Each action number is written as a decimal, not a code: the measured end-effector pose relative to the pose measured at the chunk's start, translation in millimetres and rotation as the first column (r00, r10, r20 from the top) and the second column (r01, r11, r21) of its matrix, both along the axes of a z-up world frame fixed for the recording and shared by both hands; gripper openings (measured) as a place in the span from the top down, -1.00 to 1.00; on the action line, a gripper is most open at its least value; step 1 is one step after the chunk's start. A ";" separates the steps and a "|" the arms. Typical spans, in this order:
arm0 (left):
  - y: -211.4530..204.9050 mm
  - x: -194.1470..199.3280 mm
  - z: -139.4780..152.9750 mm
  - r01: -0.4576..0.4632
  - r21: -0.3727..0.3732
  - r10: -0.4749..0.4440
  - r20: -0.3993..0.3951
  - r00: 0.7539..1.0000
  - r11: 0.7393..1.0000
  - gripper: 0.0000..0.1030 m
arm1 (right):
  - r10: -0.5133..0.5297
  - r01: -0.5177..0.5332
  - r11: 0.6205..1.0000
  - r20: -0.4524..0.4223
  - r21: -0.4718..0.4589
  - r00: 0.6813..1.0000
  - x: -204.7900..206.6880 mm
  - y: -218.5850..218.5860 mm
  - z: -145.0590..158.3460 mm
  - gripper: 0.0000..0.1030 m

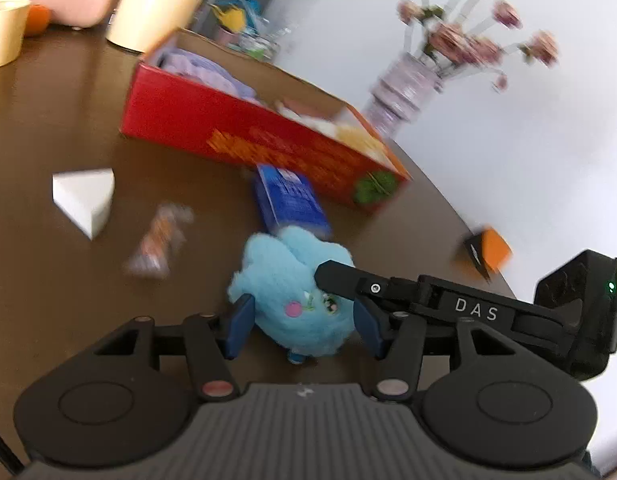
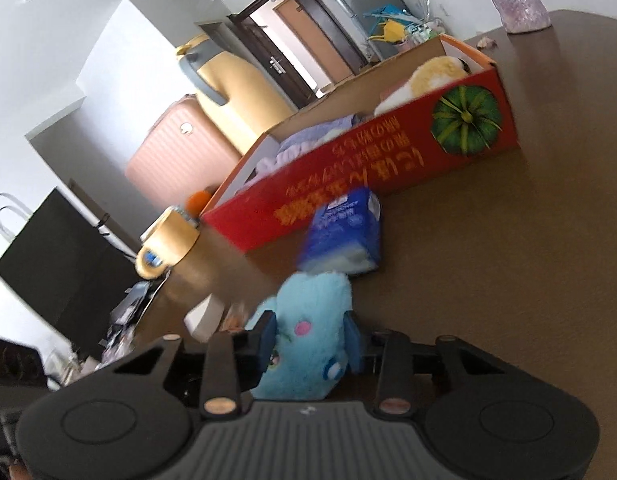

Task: Organize soft objects
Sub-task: 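Carry the light-blue plush with both tools and lower it into the box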

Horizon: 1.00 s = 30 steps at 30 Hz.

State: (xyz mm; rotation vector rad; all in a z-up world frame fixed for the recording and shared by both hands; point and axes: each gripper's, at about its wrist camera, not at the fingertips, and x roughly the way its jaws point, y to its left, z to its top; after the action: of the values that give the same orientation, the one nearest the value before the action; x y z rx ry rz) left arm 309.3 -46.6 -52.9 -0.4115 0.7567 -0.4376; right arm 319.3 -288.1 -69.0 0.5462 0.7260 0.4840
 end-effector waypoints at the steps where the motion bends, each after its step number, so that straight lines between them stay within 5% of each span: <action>1: -1.7 -9.2 1.2 0.021 0.005 -0.021 -0.001 1.000 1.000 -0.07 | 0.003 -0.003 1.000 -0.003 0.008 1.000 -12.7 -3.4 -0.7 0.32; 5: -3.5 -47.9 4.4 0.080 0.020 -0.079 -0.016 0.997 0.997 -0.09 | 0.009 -0.009 1.000 0.007 0.014 1.000 -62.3 -13.4 2.5 0.20; 6: -3.0 -55.4 5.3 0.075 0.034 -0.074 -0.015 0.997 0.997 -0.10 | -0.004 0.004 1.000 0.016 0.007 1.000 -72.8 -16.4 3.6 0.01; 10: 2.5 -71.1 4.4 0.020 0.068 -0.018 -0.033 0.999 0.997 -0.10 | -0.037 0.045 0.997 0.104 -0.070 0.994 -98.0 -23.5 12.8 -0.04; 16: -4.6 -79.7 10.7 0.046 0.039 -0.045 -0.031 0.998 0.998 -0.07 | -0.043 0.055 0.996 0.158 -0.073 0.987 -85.1 -30.7 18.7 0.01; 18: -11.3 -79.7 9.9 0.054 0.042 -0.053 -0.032 0.998 0.998 0.13 | -0.039 0.052 0.996 0.161 -0.074 0.986 -74.1 -28.5 14.6 0.10; 22: -13.3 -75.1 4.2 0.045 0.078 -0.042 -0.037 0.998 0.996 0.14 | -0.005 0.015 0.997 0.125 -0.076 0.992 -56.0 -19.3 3.5 0.16; 26: 10.9 -70.8 7.1 -0.074 0.128 0.076 -0.009 0.997 0.989 0.12 | 0.044 -0.036 0.997 0.121 -0.070 0.992 -65.4 -12.6 1.8 0.17; 30: 28.7 -71.9 10.4 -0.058 0.076 0.057 0.004 0.998 0.995 0.05 | 0.026 -0.021 0.998 0.107 -0.055 0.994 -70.3 -10.7 1.2 0.16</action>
State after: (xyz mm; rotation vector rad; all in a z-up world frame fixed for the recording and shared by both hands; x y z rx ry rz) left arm 237.4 -17.9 -42.5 -0.3610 0.7553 -0.3543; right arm 249.0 -298.8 -67.7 0.4580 0.6412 0.5104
